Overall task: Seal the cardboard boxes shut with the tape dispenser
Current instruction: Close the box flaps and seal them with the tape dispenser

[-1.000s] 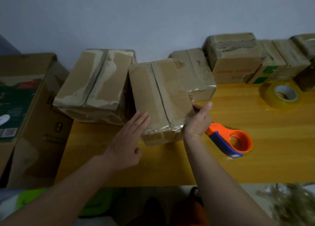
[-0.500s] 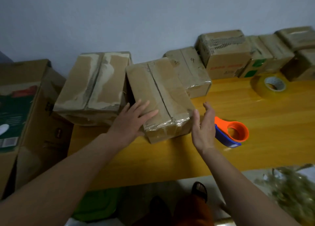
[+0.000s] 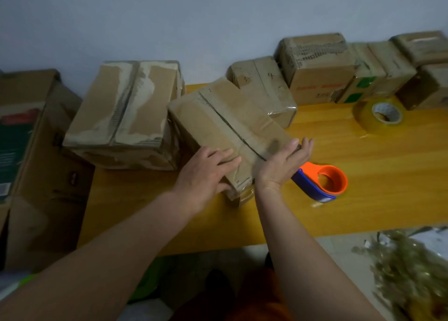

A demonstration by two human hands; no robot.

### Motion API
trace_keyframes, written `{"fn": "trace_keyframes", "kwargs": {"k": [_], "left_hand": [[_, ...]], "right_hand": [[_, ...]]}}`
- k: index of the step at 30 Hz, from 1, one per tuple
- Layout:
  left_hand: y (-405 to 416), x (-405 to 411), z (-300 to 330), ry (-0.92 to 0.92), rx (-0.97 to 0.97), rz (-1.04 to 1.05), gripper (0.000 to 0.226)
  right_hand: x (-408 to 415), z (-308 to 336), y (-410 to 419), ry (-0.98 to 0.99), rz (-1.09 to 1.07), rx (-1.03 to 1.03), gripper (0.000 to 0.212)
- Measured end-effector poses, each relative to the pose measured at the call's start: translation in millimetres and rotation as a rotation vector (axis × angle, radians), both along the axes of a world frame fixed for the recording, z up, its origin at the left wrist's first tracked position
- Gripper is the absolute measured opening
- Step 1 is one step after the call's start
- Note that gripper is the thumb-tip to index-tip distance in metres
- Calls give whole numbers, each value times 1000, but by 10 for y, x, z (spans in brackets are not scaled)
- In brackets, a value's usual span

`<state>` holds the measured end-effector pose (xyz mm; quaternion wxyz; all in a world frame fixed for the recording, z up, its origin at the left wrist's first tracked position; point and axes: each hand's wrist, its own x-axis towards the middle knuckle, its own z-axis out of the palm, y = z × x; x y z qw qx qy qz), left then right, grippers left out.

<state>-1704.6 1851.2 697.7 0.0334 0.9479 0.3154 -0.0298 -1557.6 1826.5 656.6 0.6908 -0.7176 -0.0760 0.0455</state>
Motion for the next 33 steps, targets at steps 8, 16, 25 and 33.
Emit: {"fn": "trace_keyframes", "kwargs": {"k": [8, 16, 25, 33], "left_hand": [[37, -105, -11, -75, -125, 42, 85], [30, -150, -96, -42, -128, 120, 103], [60, -208, -92, -14, -148, 96, 108], [69, -239, -96, -5, -137, 92, 112]], "right_hand": [[58, -381, -538, -505, 404, -412, 75], [168, -286, -802, -1237, 863, -595, 56], [88, -180, -789, -1084, 842, -564, 60], [-182, -155, -764, -1021, 808, -688, 69]]}}
